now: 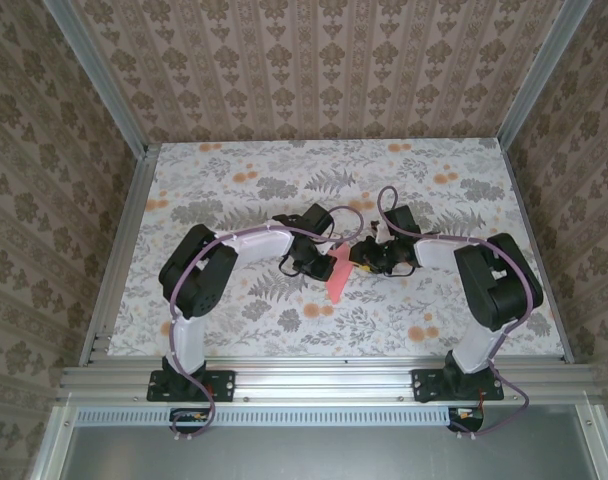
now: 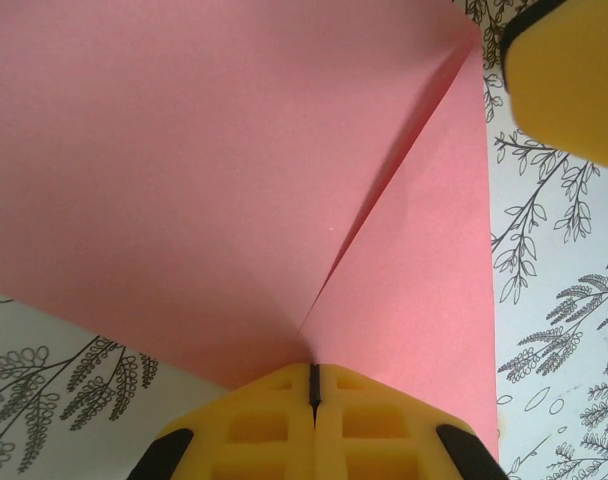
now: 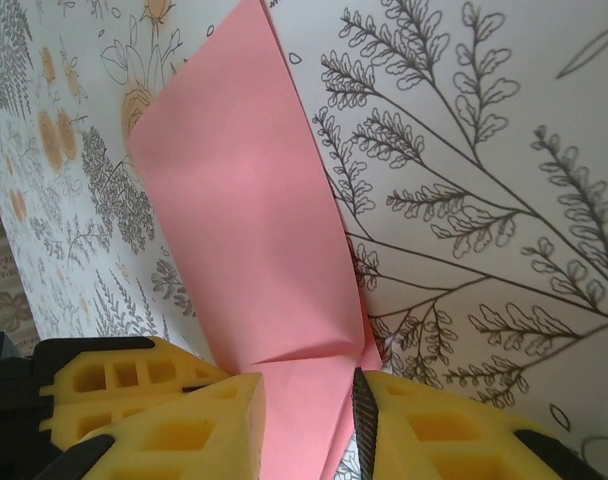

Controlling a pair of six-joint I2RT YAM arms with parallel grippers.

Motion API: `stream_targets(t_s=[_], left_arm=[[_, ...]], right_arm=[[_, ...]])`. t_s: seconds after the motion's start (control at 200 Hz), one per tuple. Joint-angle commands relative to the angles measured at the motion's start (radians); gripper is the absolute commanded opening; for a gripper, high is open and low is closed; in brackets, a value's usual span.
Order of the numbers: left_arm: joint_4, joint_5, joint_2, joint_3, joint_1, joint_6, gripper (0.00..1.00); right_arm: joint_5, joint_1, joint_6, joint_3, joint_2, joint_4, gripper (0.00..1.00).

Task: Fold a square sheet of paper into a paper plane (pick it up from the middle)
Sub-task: Third fold the triangle at the center of the table.

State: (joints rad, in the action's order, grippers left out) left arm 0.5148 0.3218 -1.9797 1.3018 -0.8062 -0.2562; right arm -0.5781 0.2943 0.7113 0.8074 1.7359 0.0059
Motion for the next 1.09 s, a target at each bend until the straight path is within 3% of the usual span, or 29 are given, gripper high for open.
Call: stream_targets(t_s=[0.0,1.09], left_arm=[[0.034,0.016,-0.006,0.007,-0.005,0.021,0.04],[0.039,-0.001,0.002,0.003,-0.004,0.01,0.04]], right_arm=[[-0.032,-0.002,0.024,-0.001,0.03,0.043,0.32],[0.037,-0.005,0.036,-0.008,0.023,0.042,0.34]])
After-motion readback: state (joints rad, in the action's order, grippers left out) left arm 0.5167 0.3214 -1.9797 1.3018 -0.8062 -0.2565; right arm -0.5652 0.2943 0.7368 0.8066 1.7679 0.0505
